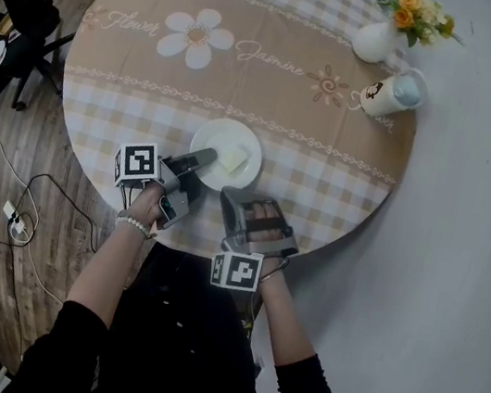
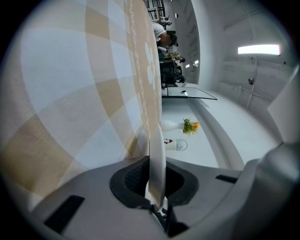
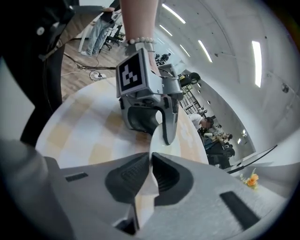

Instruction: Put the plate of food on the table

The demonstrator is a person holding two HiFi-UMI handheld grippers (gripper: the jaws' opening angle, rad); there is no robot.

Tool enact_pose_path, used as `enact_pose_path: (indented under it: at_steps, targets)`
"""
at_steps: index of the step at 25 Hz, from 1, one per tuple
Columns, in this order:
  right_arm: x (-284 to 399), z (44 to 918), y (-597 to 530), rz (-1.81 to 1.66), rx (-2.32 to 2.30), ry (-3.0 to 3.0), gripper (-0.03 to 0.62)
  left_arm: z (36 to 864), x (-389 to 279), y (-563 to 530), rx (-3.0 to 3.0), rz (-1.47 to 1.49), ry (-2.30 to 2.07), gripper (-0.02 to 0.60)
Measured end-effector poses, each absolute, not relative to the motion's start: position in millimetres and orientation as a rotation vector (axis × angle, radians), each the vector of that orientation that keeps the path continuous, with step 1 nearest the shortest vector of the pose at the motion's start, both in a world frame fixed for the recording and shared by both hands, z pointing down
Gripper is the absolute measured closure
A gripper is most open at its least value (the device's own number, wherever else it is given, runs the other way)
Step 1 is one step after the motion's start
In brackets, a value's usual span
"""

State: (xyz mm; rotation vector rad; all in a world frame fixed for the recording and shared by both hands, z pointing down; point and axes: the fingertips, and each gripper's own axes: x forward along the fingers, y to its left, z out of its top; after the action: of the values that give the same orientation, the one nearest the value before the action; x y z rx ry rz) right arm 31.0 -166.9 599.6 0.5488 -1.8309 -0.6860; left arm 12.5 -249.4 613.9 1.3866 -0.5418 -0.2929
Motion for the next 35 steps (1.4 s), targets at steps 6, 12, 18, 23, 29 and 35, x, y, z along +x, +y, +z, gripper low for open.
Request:
enact_pose_path:
  at_steps: [6, 12, 18, 23, 29, 35]
  targets:
    - [35.2, 597.5, -172.7, -0.745, 0.591, -1.758, 0.583, 611.4, 12.4, -250.5, 1.340, -0.295, -0.546, 0.569]
    - [38.2, 598.6, -176.0, -0.750, 0.600, -1.727, 0.585, 602.2, 12.9, -249.8, 1.364, -0.313, -0.535, 0.449]
    - [38.0, 605.3, -178.0, -0.725, 0.599, -1.712, 0.585, 600.8, 9.9, -237.0, 1.377, -0.291, -0.533, 0.407]
    - [35.1, 611.8, -183.3, -0.715, 0.587, -1.703, 0.583, 601.2, -2.3, -222.9, 1.391, -0.282, -0.561, 0.408]
    - [31.5, 624.5, -183.8, -0.682, 0.562, -1.705, 0.583, 607.4, -24.4, -209.9, 1.456, -0.227, -0.637, 0.447]
    - [30.8, 632.0, -182.5, -0.612, 0.552, -1.719, 0.583, 605.0, -42.7, -205.9, 1.493, -0.212, -0.715, 0.513]
